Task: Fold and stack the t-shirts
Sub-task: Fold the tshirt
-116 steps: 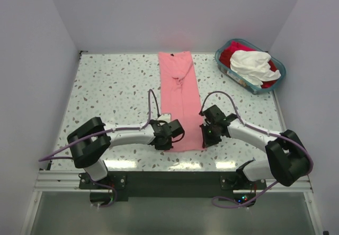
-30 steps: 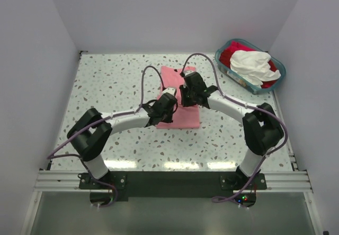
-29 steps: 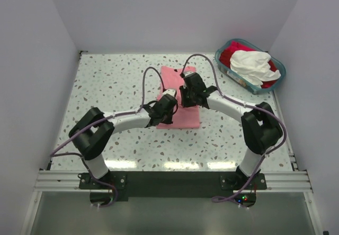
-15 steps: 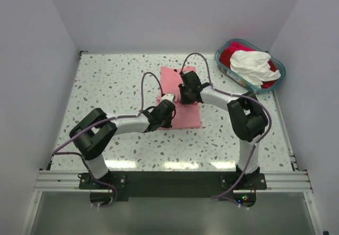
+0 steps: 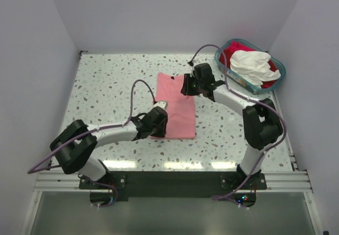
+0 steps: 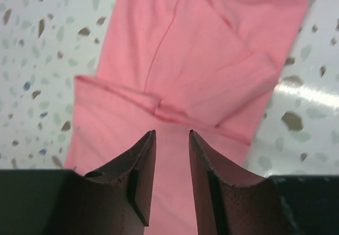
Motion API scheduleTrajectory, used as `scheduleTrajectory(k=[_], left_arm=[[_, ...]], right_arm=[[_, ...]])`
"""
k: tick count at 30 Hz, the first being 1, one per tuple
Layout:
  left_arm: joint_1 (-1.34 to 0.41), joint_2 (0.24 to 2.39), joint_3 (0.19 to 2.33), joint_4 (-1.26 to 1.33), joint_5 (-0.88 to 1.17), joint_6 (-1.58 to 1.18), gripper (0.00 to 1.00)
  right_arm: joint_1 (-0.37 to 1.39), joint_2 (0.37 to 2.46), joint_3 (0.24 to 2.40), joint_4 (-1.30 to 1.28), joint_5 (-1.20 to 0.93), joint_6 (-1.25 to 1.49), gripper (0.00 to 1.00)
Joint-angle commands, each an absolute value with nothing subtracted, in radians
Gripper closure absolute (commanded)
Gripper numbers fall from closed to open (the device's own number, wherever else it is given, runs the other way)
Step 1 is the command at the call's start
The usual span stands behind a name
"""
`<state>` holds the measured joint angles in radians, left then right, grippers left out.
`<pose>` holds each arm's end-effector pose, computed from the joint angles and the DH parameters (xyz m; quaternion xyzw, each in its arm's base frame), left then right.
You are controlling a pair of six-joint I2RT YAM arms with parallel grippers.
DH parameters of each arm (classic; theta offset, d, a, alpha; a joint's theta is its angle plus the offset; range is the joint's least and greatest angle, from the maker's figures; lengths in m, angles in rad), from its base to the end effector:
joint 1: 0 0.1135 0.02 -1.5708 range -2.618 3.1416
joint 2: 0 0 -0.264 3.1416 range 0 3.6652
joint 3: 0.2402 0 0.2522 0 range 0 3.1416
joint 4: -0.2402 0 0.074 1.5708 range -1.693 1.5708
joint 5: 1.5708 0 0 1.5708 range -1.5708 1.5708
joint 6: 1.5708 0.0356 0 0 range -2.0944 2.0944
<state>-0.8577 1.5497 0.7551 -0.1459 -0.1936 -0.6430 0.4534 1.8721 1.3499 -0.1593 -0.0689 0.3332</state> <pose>0.1969 -0.2172 0.1567 0.0716 0.9441 -0.1432 0.2883 0.3816 0.1886 0.2264 -0.0690 0.8997 0.1935 0.3851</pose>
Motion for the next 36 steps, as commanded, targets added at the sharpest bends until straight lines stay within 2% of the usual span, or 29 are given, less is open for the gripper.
scheduleTrajectory(k=[1, 3, 8, 12, 16, 19, 23, 27, 32, 36], left_arm=[[-0.856, 1.425, 0.764, -0.201, -0.225, -0.669, 0.58], [-0.824, 1.355, 0.77, -0.152, -0.229, -0.654, 0.54], [-0.639, 1.318, 0.724, 0.053, -0.01, -0.652, 0.51], [-0.612, 1.391, 0.741, 0.058, 0.092, -0.649, 0.6], [-0.611, 1.413, 0.655, 0.101, 0.202, -0.689, 0.71], [-0.611, 1.414, 0.569, 0.123, 0.216, -0.725, 0.76], [-0.612, 1.413, 0.473, 0.127, 0.17, -0.755, 0.82], [-0.611, 1.375, 0.454, 0.078, 0.149, -0.759, 0.81], [-0.614, 1.269, 0.422, 0.057, 0.159, -0.764, 0.73], [-0.623, 1.243, 0.402, 0.106, 0.207, -0.765, 0.71]], right_arm=[[0.45, 1.696, 1.191, -0.04, -0.244, 0.432, 0.64], [0.437, 1.645, 1.063, 0.036, -0.311, 0.483, 0.62], [0.411, 1.557, 0.867, 0.198, -0.5, 0.606, 0.57], [0.411, 1.546, 0.734, 0.365, -0.647, 0.728, 0.55], [0.411, 1.552, 0.58, 0.474, -0.733, 0.756, 0.54], [0.411, 1.588, 0.471, 0.564, -0.798, 0.773, 0.54], [0.385, 1.626, 0.375, 0.578, -0.758, 0.738, 0.55], [0.373, 1.599, 0.359, 0.546, -0.732, 0.718, 0.55], [0.393, 1.46, 0.422, 0.459, -0.787, 0.701, 0.53], [0.486, 1.465, 0.449, 0.563, -0.808, 0.8, 0.52]])
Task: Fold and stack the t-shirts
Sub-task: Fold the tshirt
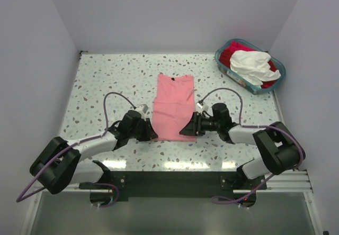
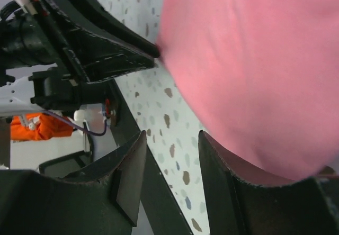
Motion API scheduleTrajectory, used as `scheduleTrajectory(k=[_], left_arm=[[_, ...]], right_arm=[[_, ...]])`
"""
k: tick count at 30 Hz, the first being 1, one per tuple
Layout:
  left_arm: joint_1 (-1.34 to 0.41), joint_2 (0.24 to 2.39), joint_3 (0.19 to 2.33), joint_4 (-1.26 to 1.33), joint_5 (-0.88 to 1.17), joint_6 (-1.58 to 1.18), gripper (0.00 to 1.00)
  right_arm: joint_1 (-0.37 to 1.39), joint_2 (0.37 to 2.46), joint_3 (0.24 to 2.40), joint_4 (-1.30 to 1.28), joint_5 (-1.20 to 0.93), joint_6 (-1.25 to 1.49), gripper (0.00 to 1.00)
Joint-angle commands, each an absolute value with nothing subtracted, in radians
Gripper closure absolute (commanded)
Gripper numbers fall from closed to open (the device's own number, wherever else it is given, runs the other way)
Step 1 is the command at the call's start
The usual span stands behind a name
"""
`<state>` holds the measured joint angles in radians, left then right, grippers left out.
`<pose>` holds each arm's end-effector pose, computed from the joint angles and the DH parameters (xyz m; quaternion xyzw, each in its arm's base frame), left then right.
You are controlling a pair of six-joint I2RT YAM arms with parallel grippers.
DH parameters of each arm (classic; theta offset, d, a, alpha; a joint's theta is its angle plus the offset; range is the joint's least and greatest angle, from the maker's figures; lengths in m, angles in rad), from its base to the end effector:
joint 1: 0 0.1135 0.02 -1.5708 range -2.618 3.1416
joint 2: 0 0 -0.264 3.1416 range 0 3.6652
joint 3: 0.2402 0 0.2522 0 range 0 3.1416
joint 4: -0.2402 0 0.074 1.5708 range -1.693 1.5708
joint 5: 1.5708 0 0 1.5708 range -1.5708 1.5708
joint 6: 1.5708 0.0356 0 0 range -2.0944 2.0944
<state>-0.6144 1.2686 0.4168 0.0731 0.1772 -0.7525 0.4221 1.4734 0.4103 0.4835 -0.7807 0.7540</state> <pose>0.1807 -0.1351 0.1441 -0.0293 0.9191 -0.3060 0.2464 0.2168 0.1248 0.1370 -0.0441 0.8322 0.5225 0.1802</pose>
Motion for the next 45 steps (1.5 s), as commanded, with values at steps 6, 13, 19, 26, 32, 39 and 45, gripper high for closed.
scheduleTrajectory(k=[6, 13, 19, 26, 32, 39, 45], left_arm=[[-0.629, 1.282, 0.408, 0.133, 0.176, -0.765, 0.73], [-0.627, 1.308, 0.322, 0.117, 0.126, -0.85, 0.79], [-0.626, 1.299, 0.302, 0.083, 0.114, -0.858, 0.8], [-0.627, 1.165, 0.403, -0.147, 0.049, -0.835, 0.7], [-0.656, 1.155, 0.586, -0.435, -0.121, -0.815, 0.46], [-0.758, 1.219, 0.715, -0.552, -0.281, -0.787, 0.21], [-0.776, 1.247, 0.713, -0.538, -0.275, -0.79, 0.2]], right_arm=[[0.598, 1.658, 0.48, 0.797, -0.753, 0.903, 0.52], [0.58, 1.919, 0.424, 1.096, -0.736, 0.965, 0.53], [0.535, 1.884, 0.357, 1.132, -0.773, 0.991, 0.53], [0.535, 1.474, 0.452, 0.448, -0.714, 0.743, 0.48], [0.54, 1.258, 0.693, -0.349, -0.297, 0.477, 0.44], [0.713, 1.255, 0.785, -0.558, -0.003, 0.616, 0.43], [0.824, 1.368, 0.808, -0.526, 0.092, 0.704, 0.43]])
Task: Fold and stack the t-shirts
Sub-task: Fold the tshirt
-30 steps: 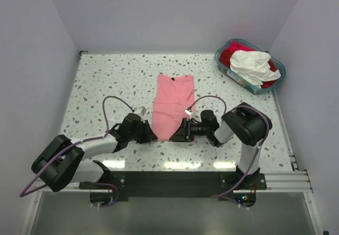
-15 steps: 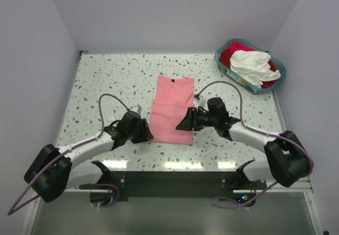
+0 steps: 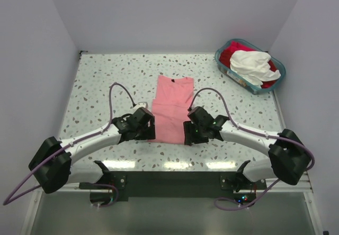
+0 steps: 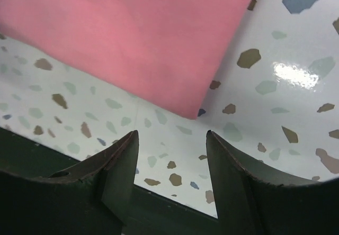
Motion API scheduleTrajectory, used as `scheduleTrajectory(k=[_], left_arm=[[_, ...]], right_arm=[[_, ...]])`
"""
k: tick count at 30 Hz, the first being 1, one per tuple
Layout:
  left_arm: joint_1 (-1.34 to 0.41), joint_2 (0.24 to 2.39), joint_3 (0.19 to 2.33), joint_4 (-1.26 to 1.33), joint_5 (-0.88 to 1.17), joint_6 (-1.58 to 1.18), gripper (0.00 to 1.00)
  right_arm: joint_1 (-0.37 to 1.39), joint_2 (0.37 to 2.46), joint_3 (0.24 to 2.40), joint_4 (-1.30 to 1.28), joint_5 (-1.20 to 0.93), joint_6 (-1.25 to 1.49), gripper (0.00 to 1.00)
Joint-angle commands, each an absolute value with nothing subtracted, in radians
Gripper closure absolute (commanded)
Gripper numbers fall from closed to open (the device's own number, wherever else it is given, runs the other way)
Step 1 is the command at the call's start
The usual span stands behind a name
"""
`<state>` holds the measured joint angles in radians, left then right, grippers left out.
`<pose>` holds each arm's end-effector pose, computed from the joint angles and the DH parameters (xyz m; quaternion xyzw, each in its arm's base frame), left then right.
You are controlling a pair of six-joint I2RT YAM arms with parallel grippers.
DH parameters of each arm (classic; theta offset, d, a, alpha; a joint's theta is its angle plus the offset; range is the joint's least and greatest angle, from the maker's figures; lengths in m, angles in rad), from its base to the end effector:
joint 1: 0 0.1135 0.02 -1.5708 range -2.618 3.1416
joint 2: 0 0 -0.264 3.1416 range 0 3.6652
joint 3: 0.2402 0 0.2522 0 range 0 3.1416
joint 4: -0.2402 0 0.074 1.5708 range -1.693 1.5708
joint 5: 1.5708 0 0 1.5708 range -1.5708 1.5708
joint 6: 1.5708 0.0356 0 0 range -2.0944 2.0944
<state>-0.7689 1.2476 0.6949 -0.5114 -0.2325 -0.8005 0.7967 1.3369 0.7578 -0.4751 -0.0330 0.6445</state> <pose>0.1702 -0.1532 0.1913 -0.0443 0.9610 -0.0965 0.2555 0.1745 0.1801 0.1912 -0.0777 0.9636 0.1805 0.1814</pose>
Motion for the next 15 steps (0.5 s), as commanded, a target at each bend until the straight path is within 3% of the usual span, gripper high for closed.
scheduleTrajectory(k=[1, 15], left_arm=[[-0.776, 1.247, 0.71, -0.534, -0.27, -0.788, 0.2], [-0.776, 1.262, 0.701, -0.505, -0.238, -0.765, 0.22]], right_arm=[[0.831, 1.382, 0.821, -0.528, 0.109, 0.704, 0.43], [0.871, 1.489, 0.831, -0.474, 0.195, 0.732, 0.52]])
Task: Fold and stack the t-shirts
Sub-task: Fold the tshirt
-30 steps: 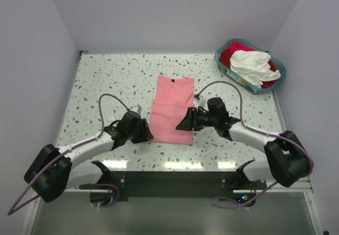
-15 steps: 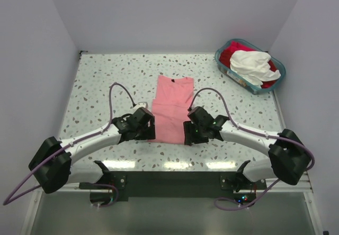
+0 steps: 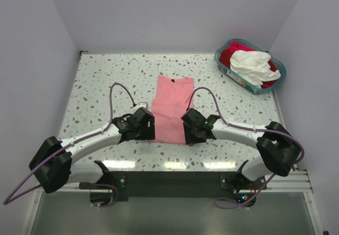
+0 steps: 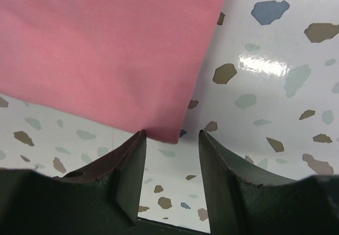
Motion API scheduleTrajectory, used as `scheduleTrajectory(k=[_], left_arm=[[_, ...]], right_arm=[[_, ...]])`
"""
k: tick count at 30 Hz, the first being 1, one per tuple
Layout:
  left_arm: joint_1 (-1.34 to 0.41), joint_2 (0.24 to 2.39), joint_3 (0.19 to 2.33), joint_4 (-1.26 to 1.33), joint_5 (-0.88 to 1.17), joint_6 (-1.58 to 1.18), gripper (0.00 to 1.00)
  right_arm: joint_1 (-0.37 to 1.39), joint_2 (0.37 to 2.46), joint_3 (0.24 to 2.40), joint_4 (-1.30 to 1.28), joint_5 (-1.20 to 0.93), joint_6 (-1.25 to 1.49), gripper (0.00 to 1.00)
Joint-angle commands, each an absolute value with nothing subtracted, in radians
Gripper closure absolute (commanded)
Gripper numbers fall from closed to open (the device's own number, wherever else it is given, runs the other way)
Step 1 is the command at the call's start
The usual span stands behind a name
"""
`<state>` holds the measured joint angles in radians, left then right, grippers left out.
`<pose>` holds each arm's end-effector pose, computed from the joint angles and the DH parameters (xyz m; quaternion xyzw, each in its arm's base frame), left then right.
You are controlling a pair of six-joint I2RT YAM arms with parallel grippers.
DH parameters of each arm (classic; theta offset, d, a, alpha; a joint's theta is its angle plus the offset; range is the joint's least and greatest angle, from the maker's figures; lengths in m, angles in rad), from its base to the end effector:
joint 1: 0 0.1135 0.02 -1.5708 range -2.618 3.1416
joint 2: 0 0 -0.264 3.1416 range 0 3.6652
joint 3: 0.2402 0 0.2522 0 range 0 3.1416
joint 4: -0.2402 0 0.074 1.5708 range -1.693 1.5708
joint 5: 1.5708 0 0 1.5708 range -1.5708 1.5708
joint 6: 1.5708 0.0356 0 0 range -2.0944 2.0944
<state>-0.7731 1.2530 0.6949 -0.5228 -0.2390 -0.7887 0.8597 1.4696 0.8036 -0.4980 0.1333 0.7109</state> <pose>0.1692 -0.1533 0.1896 -0.0364 0.9630 -0.0873 0.2524 0.1774 0.1986 0.1716 -0.0592 0.9755 0.0964 0.1887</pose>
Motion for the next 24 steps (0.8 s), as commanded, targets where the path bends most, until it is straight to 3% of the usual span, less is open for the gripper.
scheduleTrajectory(k=[1, 10, 13, 19, 24], left_arm=[[-0.776, 1.266, 0.7, -0.502, -0.23, -0.762, 0.22], [-0.776, 1.301, 0.696, -0.492, -0.19, -0.747, 0.21], [-0.778, 1.305, 0.695, -0.494, -0.183, -0.746, 0.21], [-0.779, 1.322, 0.698, -0.492, -0.175, -0.744, 0.2], [-0.787, 1.359, 0.715, -0.482, -0.16, -0.739, 0.2]], right_arm=[[0.873, 1.506, 0.83, -0.476, 0.208, 0.732, 0.53], [0.937, 1.588, 0.763, -0.5, 0.256, 0.749, 0.63], [0.939, 1.585, 0.743, -0.514, 0.261, 0.755, 0.7], [0.94, 1.591, 0.716, -0.499, 0.242, 0.75, 0.98], [0.94, 1.586, 0.721, -0.483, 0.235, 0.729, 1.0]])
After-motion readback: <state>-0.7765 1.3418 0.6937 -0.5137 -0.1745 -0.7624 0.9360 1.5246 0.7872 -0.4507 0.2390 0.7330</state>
